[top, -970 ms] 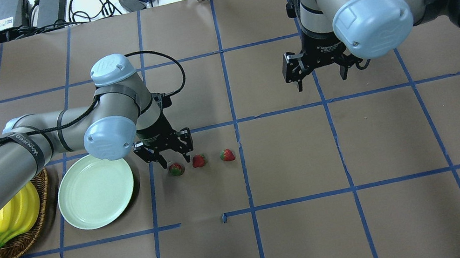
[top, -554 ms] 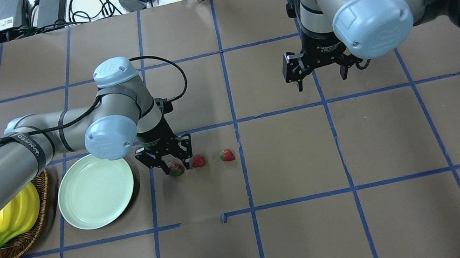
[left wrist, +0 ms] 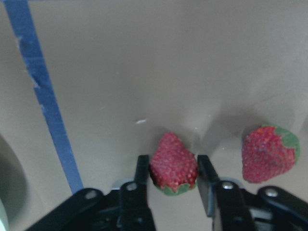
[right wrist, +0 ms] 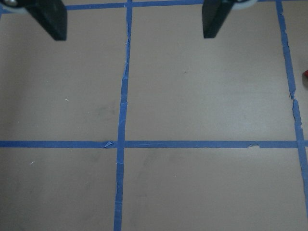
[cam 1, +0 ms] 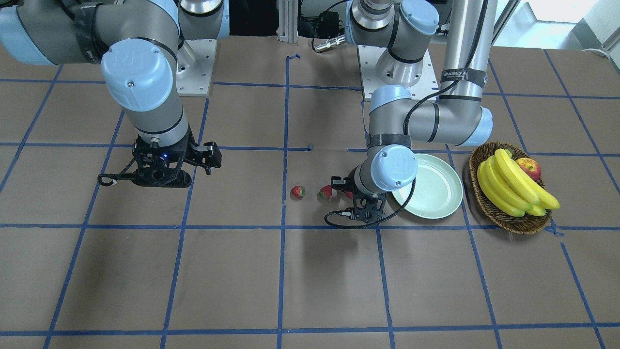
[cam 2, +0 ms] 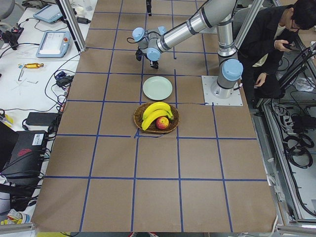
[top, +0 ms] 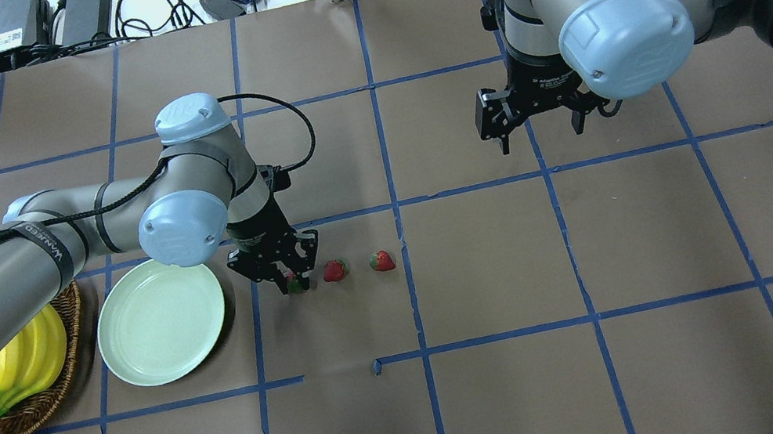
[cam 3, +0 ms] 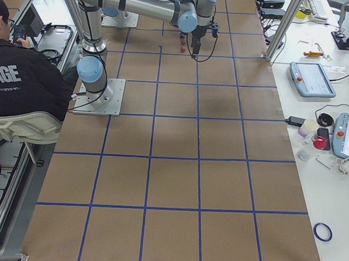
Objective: Collect all strawberries into plate
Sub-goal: 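Close the left gripper on the strawberry and lift it, then carry the strawberry over the plate and open the left gripper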
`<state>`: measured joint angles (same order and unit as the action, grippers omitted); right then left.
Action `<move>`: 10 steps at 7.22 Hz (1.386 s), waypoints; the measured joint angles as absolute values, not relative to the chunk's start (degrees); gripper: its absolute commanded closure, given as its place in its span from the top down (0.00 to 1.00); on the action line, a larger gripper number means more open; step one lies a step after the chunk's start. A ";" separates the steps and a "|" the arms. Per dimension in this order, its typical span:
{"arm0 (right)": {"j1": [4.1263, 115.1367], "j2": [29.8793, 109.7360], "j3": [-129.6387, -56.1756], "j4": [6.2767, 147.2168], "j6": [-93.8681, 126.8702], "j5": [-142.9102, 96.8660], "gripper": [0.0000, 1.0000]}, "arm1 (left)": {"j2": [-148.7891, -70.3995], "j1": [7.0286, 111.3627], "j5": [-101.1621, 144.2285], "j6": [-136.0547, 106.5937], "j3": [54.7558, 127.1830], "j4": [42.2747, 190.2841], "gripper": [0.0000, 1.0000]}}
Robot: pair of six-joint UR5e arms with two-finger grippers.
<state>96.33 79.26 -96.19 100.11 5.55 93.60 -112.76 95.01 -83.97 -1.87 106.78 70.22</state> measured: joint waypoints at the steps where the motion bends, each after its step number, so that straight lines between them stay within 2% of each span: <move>1: 96.33 79.23 -96.17 100.11 5.54 93.60 1.00 | -111.90 94.77 -86.02 -0.14 105.35 72.39 0.00; 4: 96.33 79.19 -96.28 100.11 5.59 93.59 1.00 | -108.95 89.67 -96.88 11.89 100.70 85.25 0.00; 6: 96.33 79.20 -96.38 100.13 5.72 93.53 1.00 | -107.87 83.41 -104.05 20.98 101.51 88.45 0.00; 8: 96.27 79.24 -96.41 100.18 5.68 93.57 1.00 | -109.22 79.43 -109.26 25.84 105.04 85.64 0.00; 9: 96.25 79.24 -96.40 100.19 5.62 93.59 1.00 | -110.25 78.76 -110.57 26.44 106.57 81.97 0.22; 10: 96.24 79.24 -96.39 100.19 5.60 93.60 1.00 | -111.15 78.52 -110.76 26.53 107.26 79.10 0.99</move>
<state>96.24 79.24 -96.39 100.19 5.60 93.60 -111.15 78.52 -110.76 26.53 107.26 79.10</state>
